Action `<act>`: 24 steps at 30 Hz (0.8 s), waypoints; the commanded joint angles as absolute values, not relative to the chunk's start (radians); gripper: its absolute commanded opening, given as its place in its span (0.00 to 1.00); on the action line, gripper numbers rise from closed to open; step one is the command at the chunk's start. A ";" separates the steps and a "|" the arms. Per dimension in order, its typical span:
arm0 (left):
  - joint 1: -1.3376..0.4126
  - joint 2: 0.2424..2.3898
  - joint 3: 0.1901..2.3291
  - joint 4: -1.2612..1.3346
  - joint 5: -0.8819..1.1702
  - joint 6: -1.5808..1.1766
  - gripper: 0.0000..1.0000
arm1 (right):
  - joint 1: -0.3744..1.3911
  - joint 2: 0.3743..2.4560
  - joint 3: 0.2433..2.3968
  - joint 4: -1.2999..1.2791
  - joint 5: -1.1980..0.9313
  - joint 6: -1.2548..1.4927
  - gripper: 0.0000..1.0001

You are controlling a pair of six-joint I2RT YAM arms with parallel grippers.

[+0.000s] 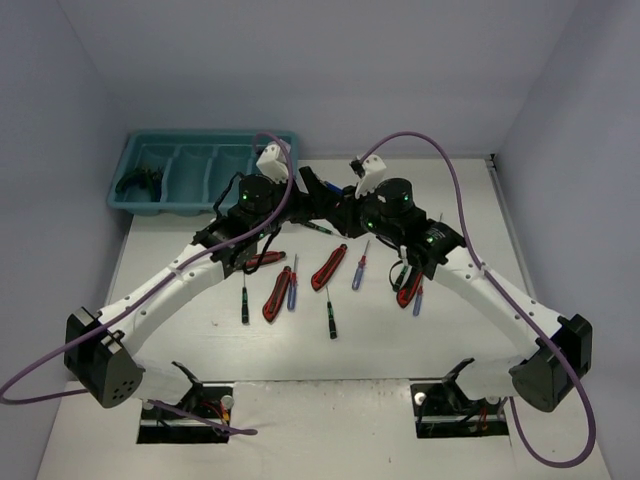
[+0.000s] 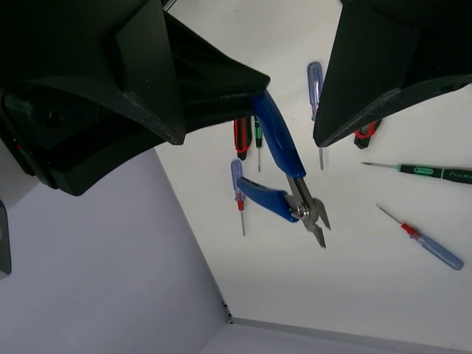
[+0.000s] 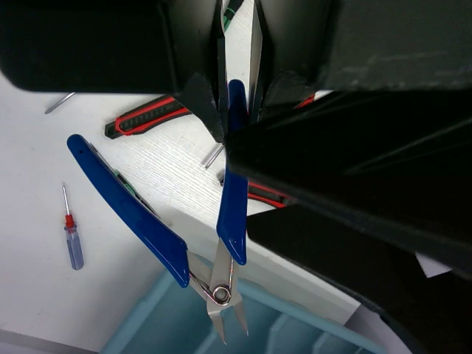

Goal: Sort the tools into containers

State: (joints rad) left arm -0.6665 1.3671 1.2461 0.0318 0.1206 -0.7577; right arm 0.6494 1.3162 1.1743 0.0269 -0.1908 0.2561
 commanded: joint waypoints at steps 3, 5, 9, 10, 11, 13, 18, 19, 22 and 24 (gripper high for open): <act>-0.667 1.365 1.312 0.146 0.087 -0.736 0.62 | 0.655 1.258 1.187 0.131 -0.222 0.262 0.00; -0.668 1.371 1.307 0.144 0.084 -0.741 0.56 | 0.655 1.255 1.187 0.137 -0.219 0.266 0.00; -0.671 1.375 1.287 0.144 0.073 -0.765 0.47 | 0.655 1.255 1.187 0.145 -0.212 0.270 0.00; -0.672 1.377 1.284 0.144 0.075 -0.770 0.44 | 0.655 1.255 1.186 0.147 -0.212 0.271 0.00; -0.673 1.380 1.286 0.144 0.081 -0.773 0.42 | 0.655 1.255 1.185 0.150 -0.210 0.275 0.00; -0.676 1.385 1.290 0.144 0.091 -0.778 0.35 | 0.655 1.255 1.183 0.155 -0.205 0.278 0.00; -0.681 1.388 1.290 0.144 0.097 -0.785 0.11 | 0.655 1.258 1.185 0.161 -0.192 0.278 0.01; -0.681 1.387 1.289 0.144 0.097 -0.785 0.06 | 0.655 1.259 1.186 0.162 -0.192 0.278 0.02; -0.681 1.384 1.284 0.144 0.098 -0.777 0.00 | 0.655 1.265 1.189 0.161 -0.192 0.276 0.07; -0.675 1.382 1.283 0.132 0.097 -0.758 0.00 | 0.655 1.267 1.187 0.162 -0.188 0.275 0.21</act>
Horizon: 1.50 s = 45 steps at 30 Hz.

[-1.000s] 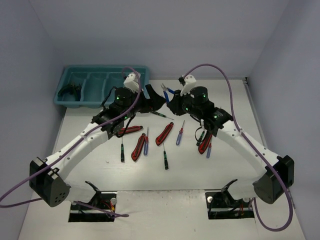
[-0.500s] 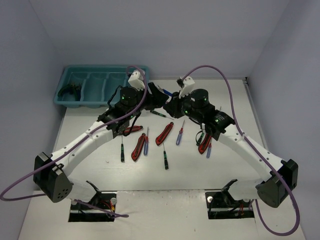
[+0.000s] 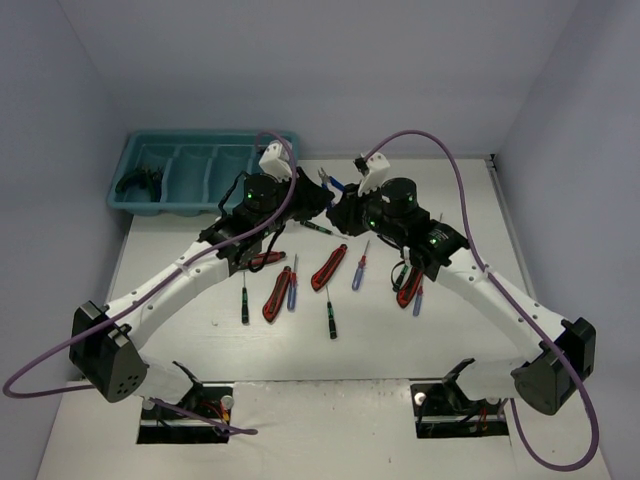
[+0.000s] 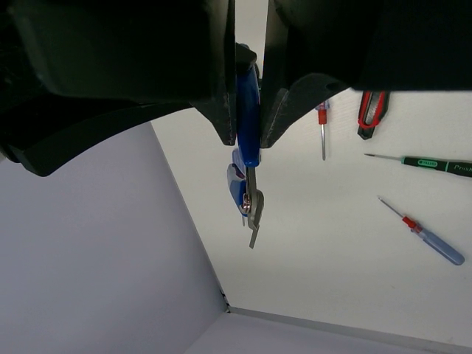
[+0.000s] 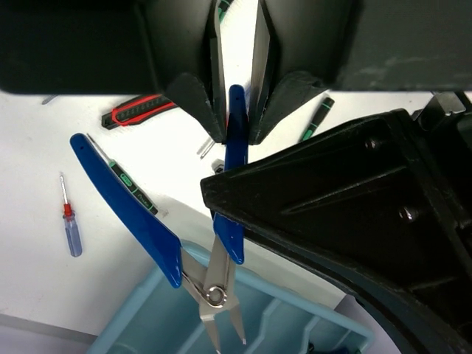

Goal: Sort the tools into containers

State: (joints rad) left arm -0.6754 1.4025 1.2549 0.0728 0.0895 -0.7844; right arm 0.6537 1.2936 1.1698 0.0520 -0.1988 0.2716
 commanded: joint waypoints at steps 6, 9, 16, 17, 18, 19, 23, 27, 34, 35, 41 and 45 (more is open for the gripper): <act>-0.558 1.365 1.300 0.037 0.157 -0.680 0.00 | 0.652 1.246 1.150 0.160 -0.175 0.257 0.60; -0.423 1.368 1.338 -0.081 0.223 -0.606 0.00 | 0.647 1.213 1.107 0.156 -0.167 0.241 0.65; -0.096 1.436 1.530 -0.389 0.374 -0.301 0.00 | 0.627 1.149 0.999 0.115 -0.146 0.206 0.68; -0.044 1.456 1.554 -0.415 0.388 -0.272 0.00 | 0.623 1.144 0.987 0.108 -0.146 0.202 0.68; 0.045 1.478 1.585 -0.442 0.403 -0.237 0.00 | 0.615 1.141 0.975 0.105 -0.148 0.200 0.68; 0.072 1.485 1.594 -0.461 0.415 -0.227 0.00 | 0.612 1.140 0.971 0.104 -0.152 0.199 0.68; 0.252 1.630 1.775 -0.548 0.432 -0.089 0.00 | 0.591 1.151 0.925 0.101 -0.189 0.213 0.69; 0.370 1.787 1.928 -0.554 0.500 -0.046 0.00 | 0.564 1.174 0.897 0.101 -0.244 0.250 0.69; 0.428 2.058 2.233 -0.611 0.509 0.092 0.00 | 0.496 1.212 0.857 0.101 -0.365 0.268 0.70; 0.426 2.100 2.254 -0.612 0.501 0.103 0.00 | 0.480 1.221 0.856 0.099 -0.376 0.268 0.70; 0.426 2.247 2.342 -0.609 0.452 0.155 0.00 | 0.448 1.259 0.871 0.081 -0.408 0.262 0.70; 0.428 2.333 2.371 -0.597 0.472 0.167 0.00 | 0.440 1.285 0.875 0.073 -0.405 0.261 0.71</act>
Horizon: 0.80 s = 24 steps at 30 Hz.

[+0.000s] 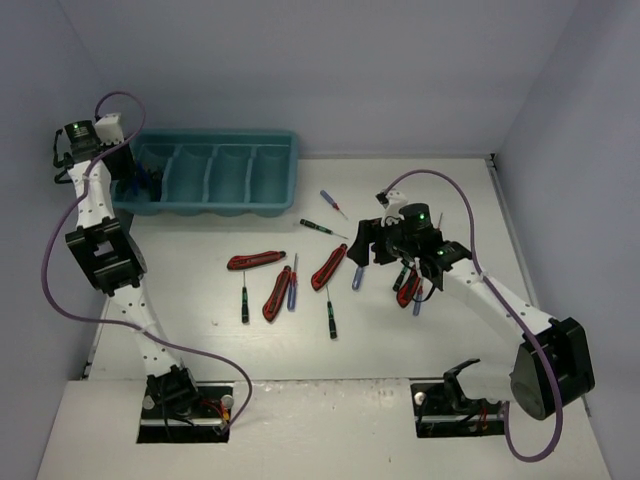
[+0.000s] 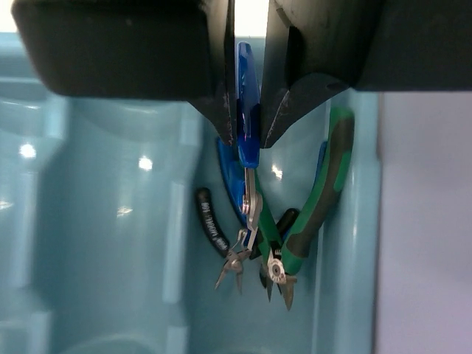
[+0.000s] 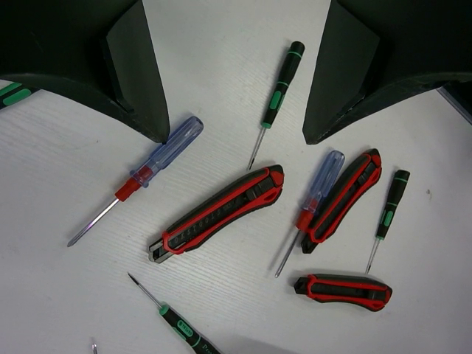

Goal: Sort the tools into containers

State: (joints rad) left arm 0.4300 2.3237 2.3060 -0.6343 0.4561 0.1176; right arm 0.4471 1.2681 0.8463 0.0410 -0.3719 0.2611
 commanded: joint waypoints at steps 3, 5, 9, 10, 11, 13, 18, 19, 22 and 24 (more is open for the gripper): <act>0.427 2.355 2.360 -0.554 0.499 0.157 0.11 | 0.438 1.301 0.882 0.072 -0.406 0.263 0.71; 0.428 2.357 2.341 -0.515 0.500 0.144 0.12 | 0.437 1.308 0.887 0.070 -0.407 0.263 0.71; 0.425 2.345 2.305 -0.437 0.471 0.139 0.36 | 0.436 1.310 0.885 0.069 -0.402 0.265 0.72; 0.425 2.335 2.293 -0.420 0.461 0.135 0.45 | 0.436 1.310 0.882 0.069 -0.400 0.267 0.72; 0.425 2.314 2.280 -0.402 0.449 0.132 0.54 | 0.436 1.310 0.882 0.067 -0.399 0.267 0.72; 0.425 2.284 2.232 -0.341 0.424 0.119 0.69 | 0.433 1.307 0.884 0.066 -0.389 0.267 0.72; 0.418 2.146 2.139 -0.236 0.366 0.053 0.80 | 0.424 1.275 0.894 0.059 -0.335 0.261 0.72; 0.410 2.119 2.124 -0.228 0.348 0.043 0.82 | 0.419 1.268 0.895 0.057 -0.321 0.258 0.72; 0.364 1.997 2.049 -0.235 0.283 0.037 0.86 | 0.406 1.243 0.902 0.044 -0.266 0.250 0.74; 0.309 1.910 1.988 -0.266 0.239 0.037 0.88 | 0.398 1.228 0.907 0.035 -0.241 0.242 0.74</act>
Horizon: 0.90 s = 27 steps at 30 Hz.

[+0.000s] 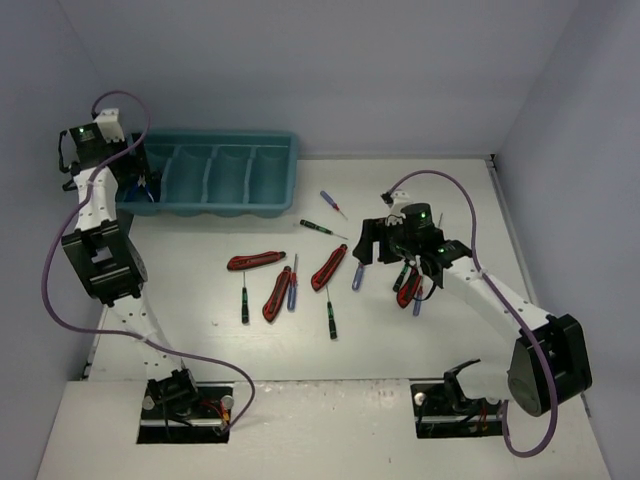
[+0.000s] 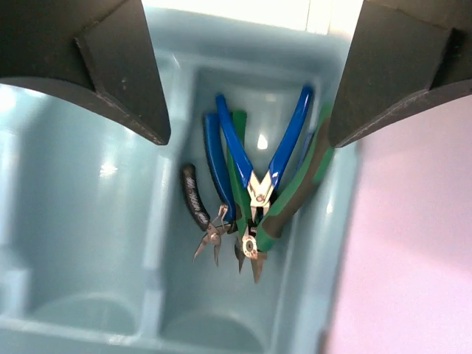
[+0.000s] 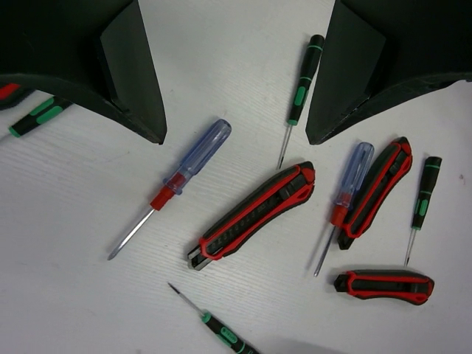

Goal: Sort the tools into containers

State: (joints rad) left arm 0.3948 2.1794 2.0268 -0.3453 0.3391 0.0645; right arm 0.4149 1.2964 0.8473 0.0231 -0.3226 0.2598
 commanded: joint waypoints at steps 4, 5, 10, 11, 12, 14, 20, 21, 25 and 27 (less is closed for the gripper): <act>0.196 1.730 1.837 -0.324 0.186 0.022 0.88 | 0.392 1.194 0.914 0.021 -0.205 0.234 0.76; 0.171 1.695 1.781 -0.345 0.174 0.018 0.88 | 0.391 1.186 0.917 0.018 -0.194 0.232 0.76; -0.043 1.457 1.497 -0.389 0.171 0.015 0.88 | 0.388 1.119 0.908 0.005 -0.161 0.198 0.77; -0.064 1.434 1.441 -0.409 0.174 0.012 0.88 | 0.387 1.110 0.904 0.005 -0.157 0.195 0.77; -0.092 1.406 1.390 -0.427 0.180 0.011 0.88 | 0.387 1.098 0.899 -0.007 -0.153 0.191 0.77; -0.172 1.333 1.311 -0.452 0.191 0.004 0.88 | 0.388 1.063 0.890 -0.030 -0.146 0.186 0.77; -0.385 1.243 1.031 -0.442 0.182 -0.131 0.85 | 0.387 0.986 0.845 -0.046 -0.103 0.178 0.78; -0.432 1.251 0.997 -0.438 0.165 -0.147 0.85 | 0.387 0.978 0.839 -0.050 -0.098 0.177 0.78; -0.545 1.308 0.915 -0.403 0.114 -0.244 0.85 | 0.387 0.960 0.818 -0.055 -0.083 0.178 0.78; -0.555 1.337 0.881 -0.363 0.118 -0.288 0.84 | 0.387 0.955 0.809 -0.056 -0.081 0.181 0.78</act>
